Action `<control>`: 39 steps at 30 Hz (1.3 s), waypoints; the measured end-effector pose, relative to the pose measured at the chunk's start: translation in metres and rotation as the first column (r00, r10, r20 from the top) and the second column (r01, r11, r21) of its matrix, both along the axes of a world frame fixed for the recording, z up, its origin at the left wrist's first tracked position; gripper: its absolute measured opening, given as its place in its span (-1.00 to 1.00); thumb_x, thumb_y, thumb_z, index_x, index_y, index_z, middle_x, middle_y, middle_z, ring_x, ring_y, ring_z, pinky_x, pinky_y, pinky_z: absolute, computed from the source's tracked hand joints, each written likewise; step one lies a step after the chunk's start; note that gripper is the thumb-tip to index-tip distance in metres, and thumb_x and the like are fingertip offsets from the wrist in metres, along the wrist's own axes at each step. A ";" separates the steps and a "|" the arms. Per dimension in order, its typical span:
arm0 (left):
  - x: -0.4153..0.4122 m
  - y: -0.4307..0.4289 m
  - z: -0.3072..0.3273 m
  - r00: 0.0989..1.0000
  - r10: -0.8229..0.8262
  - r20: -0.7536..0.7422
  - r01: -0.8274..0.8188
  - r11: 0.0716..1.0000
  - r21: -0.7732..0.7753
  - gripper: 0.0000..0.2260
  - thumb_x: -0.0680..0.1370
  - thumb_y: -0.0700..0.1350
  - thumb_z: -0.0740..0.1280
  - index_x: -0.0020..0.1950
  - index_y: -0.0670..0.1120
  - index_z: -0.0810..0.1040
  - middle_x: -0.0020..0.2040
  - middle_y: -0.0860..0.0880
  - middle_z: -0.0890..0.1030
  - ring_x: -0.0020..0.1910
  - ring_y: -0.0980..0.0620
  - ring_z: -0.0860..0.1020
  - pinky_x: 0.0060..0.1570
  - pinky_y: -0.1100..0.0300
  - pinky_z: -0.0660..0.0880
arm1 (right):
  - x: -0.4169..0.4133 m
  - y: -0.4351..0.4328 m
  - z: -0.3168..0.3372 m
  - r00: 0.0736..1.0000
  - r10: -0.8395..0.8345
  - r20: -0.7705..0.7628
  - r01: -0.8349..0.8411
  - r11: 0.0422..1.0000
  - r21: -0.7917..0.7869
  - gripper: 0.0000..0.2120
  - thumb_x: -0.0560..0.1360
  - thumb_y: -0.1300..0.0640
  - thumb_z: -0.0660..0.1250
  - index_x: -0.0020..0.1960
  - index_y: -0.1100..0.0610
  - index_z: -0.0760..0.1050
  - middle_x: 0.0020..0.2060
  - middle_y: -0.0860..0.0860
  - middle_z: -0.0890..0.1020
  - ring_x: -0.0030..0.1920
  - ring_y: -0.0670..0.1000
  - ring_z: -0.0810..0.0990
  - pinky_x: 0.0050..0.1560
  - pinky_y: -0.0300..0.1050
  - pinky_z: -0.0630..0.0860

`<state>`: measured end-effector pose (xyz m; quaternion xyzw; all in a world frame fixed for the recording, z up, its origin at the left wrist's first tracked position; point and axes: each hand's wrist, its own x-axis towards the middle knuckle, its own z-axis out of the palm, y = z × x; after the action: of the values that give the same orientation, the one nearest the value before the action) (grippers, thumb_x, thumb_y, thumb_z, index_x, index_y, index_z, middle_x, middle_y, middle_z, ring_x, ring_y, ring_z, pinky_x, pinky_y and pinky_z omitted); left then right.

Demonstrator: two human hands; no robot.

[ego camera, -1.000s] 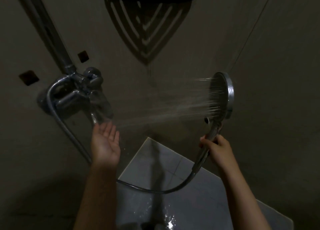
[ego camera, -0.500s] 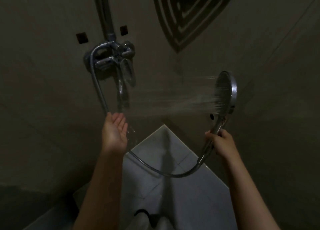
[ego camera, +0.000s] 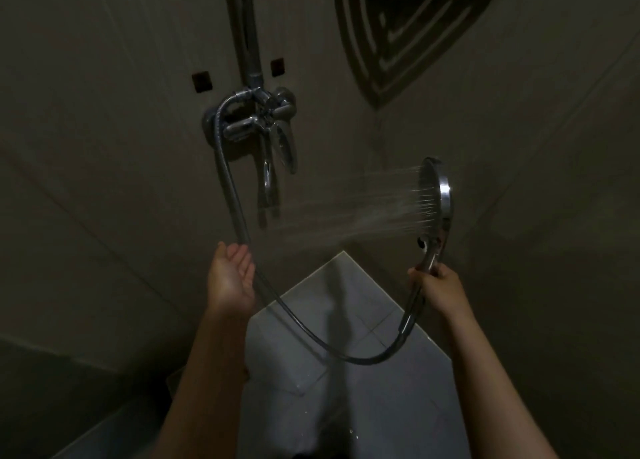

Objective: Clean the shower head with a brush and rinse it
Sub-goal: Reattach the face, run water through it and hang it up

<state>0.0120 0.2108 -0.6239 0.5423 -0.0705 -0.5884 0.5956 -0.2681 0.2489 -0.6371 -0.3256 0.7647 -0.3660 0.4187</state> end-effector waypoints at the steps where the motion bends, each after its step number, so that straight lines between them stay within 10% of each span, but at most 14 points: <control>1: 0.002 -0.001 0.000 1.000 -0.001 -0.001 0.001 1.000 0.004 -0.53 0.67 0.01 -0.03 0.50 -0.22 0.16 0.49 -0.17 0.28 0.48 -0.06 0.25 0.47 0.12 0.15 | 0.002 -0.001 -0.001 1.000 -0.006 -0.003 0.006 1.000 -0.001 -0.92 0.48 0.19 0.34 -0.17 0.06 0.49 -0.18 0.08 0.58 -0.12 0.08 0.55 -0.02 -0.04 0.45; 39: -0.016 -0.034 -0.005 0.996 -0.089 -0.012 0.090 0.996 0.028 -0.56 0.67 -0.04 -0.02 0.49 -0.24 0.18 0.48 -0.18 0.29 0.48 -0.08 0.25 0.47 0.10 0.16 | -0.018 -0.003 -0.012 0.988 -0.148 -0.048 0.149 0.988 0.030 -0.80 0.51 0.11 0.32 -0.26 0.12 0.42 -0.32 0.09 0.51 -0.31 0.04 0.45 -0.23 -0.10 0.37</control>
<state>-0.0036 0.1767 -0.6291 0.5439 -0.0830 -0.6184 0.5612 -0.2863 0.2461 -0.6495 -0.2690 0.8021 -0.3760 0.3782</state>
